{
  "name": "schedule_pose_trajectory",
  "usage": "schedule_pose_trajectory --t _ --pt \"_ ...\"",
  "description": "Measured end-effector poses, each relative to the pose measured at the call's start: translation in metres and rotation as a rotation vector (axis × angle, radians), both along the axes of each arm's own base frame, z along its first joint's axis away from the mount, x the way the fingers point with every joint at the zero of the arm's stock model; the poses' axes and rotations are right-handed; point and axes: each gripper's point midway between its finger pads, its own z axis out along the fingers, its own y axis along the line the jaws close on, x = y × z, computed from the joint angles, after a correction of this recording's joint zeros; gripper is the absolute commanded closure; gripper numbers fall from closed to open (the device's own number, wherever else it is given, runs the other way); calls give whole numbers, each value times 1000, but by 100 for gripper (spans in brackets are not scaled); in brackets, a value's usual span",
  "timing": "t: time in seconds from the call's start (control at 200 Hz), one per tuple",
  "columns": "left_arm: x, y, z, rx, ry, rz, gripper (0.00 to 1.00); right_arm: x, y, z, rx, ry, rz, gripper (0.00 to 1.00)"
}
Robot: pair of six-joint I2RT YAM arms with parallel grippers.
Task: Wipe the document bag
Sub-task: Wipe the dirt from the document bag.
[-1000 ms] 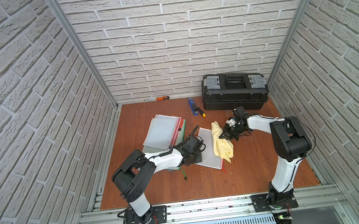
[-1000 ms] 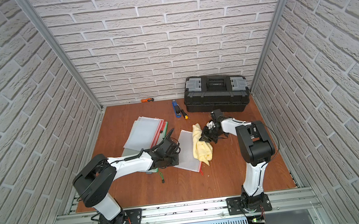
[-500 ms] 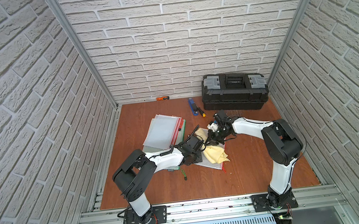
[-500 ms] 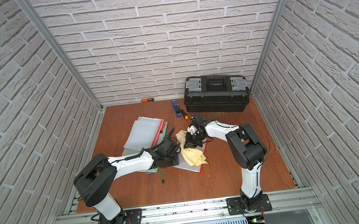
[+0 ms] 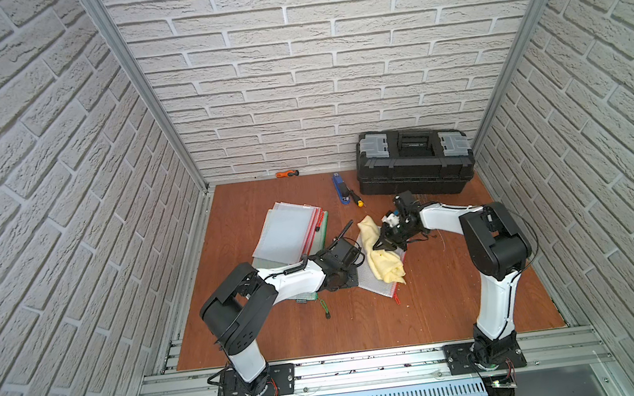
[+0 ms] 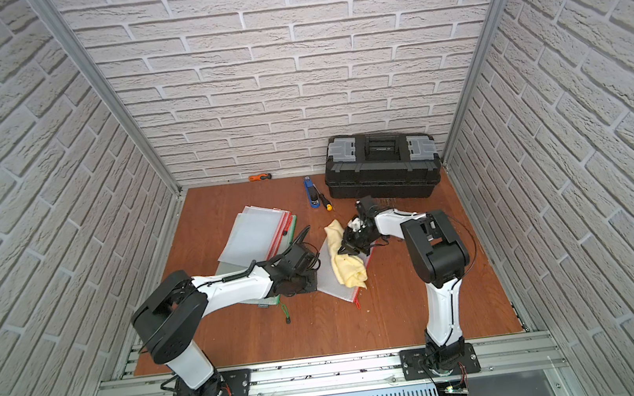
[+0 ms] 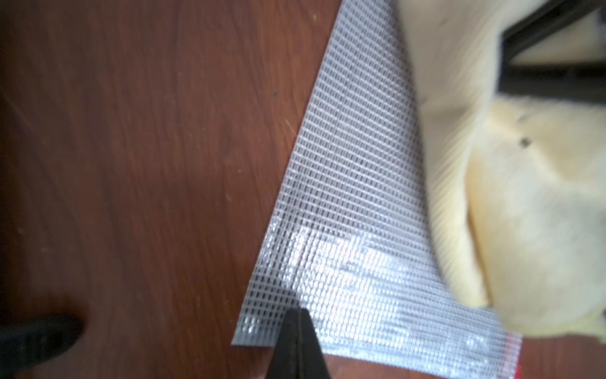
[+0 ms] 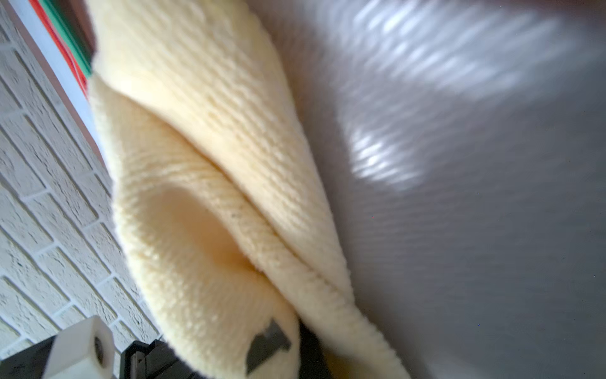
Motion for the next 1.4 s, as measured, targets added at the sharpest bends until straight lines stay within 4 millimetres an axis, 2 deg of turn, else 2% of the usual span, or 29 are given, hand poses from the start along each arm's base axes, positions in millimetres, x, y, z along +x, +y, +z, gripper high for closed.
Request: schedule_pose_trajectory --t 0.14,0.19,0.26,0.315,0.38,0.465,0.585,0.635,0.695,0.79,0.92,1.065,1.2,1.29,1.4 --pt "0 0 0 0 0 -1 100 10 -59 8 -74 -12 -90 98" --pt "0 0 0 0 0 -1 100 9 -69 13 -92 -18 -97 98" --pt "0 0 0 0 1 -1 100 7 -68 22 -97 -32 -87 98" --pt "0 0 0 0 1 -1 100 5 -58 28 -96 -50 -62 98" --pt "1 -2 0 0 1 -1 100 -1 -35 34 -94 -69 -6 98" --pt "3 -5 0 -5 3 -5 100 -16 10 36 -85 -84 100 98" --pt "4 -7 0 -5 4 -8 100 -47 70 31 -28 -79 216 98" --pt "3 -8 0 -5 4 -8 100 -56 83 26 -9 -59 235 98" --pt "4 -8 0 -4 4 -8 100 -59 85 17 -3 -34 231 98" --pt "4 -8 0 -4 4 -8 100 -52 72 2 -13 0 192 98" --pt "3 -8 0 -4 4 -9 100 -33 38 2 -15 1 107 98" --pt "3 -8 0 -4 4 -11 100 -9 -33 6 -58 -19 -33 98" --pt "3 -9 0 -4 4 -12 100 -4 -92 14 -138 -35 -125 98" --pt "3 -9 0 -3 3 -15 100 -7 -99 19 -158 -43 -123 98" --pt "2 -9 0 -3 3 -17 100 -10 -74 21 -123 -55 -76 98"
